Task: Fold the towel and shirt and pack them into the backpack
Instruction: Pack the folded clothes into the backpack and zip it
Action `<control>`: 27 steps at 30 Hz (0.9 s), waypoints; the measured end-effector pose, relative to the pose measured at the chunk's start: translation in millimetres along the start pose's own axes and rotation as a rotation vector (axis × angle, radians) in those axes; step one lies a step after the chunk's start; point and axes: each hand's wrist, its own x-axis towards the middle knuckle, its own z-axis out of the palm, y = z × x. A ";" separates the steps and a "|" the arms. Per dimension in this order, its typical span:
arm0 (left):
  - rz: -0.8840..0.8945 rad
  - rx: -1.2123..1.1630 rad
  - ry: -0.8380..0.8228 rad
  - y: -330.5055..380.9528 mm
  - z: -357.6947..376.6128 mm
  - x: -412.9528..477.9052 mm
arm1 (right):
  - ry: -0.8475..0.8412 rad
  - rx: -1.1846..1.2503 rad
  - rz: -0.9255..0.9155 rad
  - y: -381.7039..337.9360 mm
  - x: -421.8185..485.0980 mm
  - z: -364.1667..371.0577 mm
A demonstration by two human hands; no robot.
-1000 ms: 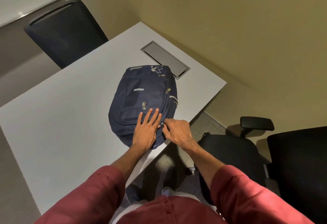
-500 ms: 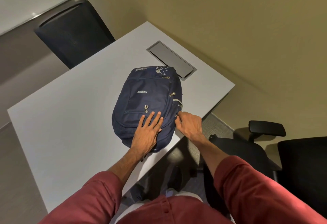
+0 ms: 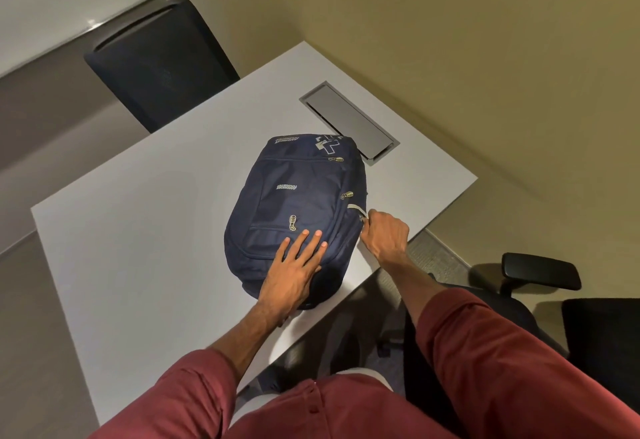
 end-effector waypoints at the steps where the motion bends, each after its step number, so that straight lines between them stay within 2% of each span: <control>1: -0.003 -0.002 -0.003 0.1 -0.3 0.2 | -0.017 -0.009 -0.010 0.3 3.9 0.0; 6: -0.010 -0.058 -0.057 -1.7 -3.1 0.7 | -0.023 -0.004 -0.021 2.9 9.0 9.7; 11: 0.023 -0.196 -0.024 -18.1 -24.7 -5.4 | 0.111 0.160 0.055 3.2 5.1 6.0; 15: -0.025 -0.216 0.006 -57.8 -39.3 -0.7 | 0.166 0.212 -0.091 -29.5 11.3 -4.6; 19: -0.232 -0.257 0.002 -96.4 -35.6 18.2 | 0.075 0.243 -0.230 -84.3 8.4 -4.6; 21: -0.327 -0.293 -0.020 -113.1 -33.5 26.6 | -0.026 0.283 -0.175 -111.1 4.8 2.6; 23: -0.314 -0.304 -0.049 -126.4 -30.5 30.7 | -0.098 0.311 -0.090 -127.8 0.8 11.9; 25: -0.238 -0.296 -0.069 -130.8 -25.9 32.2 | -0.108 0.301 -0.012 -134.0 -5.9 17.6; 27: -0.311 -0.343 -0.079 -128.8 -18.5 32.4 | -0.096 0.300 0.052 -134.9 -11.9 20.8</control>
